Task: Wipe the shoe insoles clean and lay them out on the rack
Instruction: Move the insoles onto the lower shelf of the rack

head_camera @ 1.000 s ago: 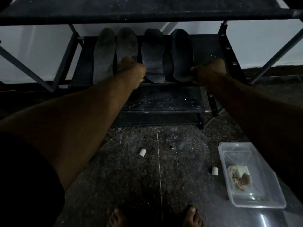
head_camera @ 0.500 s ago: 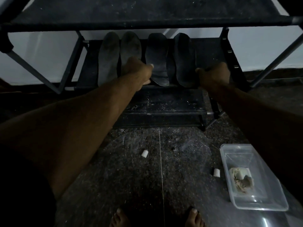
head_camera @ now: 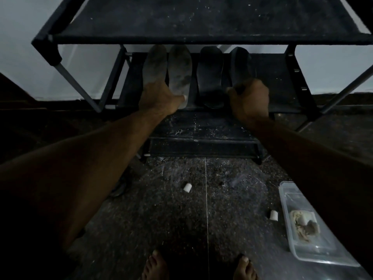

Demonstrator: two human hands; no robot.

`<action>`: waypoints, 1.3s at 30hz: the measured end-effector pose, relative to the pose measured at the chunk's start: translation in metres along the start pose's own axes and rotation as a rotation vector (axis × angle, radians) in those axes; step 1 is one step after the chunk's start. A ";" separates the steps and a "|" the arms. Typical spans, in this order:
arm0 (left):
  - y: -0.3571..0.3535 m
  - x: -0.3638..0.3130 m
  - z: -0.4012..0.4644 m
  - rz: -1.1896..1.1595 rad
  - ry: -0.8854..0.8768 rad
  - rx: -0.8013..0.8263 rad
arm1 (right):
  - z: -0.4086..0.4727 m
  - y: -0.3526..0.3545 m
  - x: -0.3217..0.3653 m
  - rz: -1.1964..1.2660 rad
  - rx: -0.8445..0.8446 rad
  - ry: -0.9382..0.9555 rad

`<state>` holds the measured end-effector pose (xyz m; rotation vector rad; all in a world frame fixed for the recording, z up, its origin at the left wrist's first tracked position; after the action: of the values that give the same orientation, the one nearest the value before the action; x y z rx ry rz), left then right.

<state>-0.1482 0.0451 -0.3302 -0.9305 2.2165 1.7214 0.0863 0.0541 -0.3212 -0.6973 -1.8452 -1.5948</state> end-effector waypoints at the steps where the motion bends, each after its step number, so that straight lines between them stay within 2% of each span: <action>1: -0.001 -0.003 -0.001 0.011 -0.012 0.015 | 0.000 -0.005 0.005 -0.011 0.014 0.024; 8: -0.011 -0.009 0.000 0.145 -0.014 0.054 | 0.001 -0.025 0.019 0.001 0.021 0.088; 14: -0.015 -0.003 0.002 0.095 -0.059 0.029 | -0.001 -0.037 0.020 0.015 0.029 0.096; 26: -0.017 -0.003 0.000 0.146 -0.050 0.034 | -0.001 -0.046 0.012 -0.032 0.070 0.134; 28: -0.015 -0.004 -0.004 0.140 -0.055 0.024 | -0.001 -0.051 0.017 -0.101 0.097 0.176; 33: -0.002 -0.002 -0.016 0.198 -0.185 -0.063 | -0.003 -0.072 0.040 -0.473 0.220 0.281; 39: 0.010 0.037 -0.007 0.129 -0.132 0.001 | 0.001 -0.100 0.069 -0.610 0.365 0.325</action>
<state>-0.1816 0.0268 -0.3382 -0.6659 2.2349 1.7803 -0.0337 0.0409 -0.3387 0.3044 -2.1188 -1.5263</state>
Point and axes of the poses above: each hand's wrist, its own z-axis towards the middle knuckle, its own y-axis out of the back of the hand, x = y × z, the point moved 6 cm from there along z, towards the middle knuckle, and after that the axes turned 15 degrees about x, right-handed, at the moved point
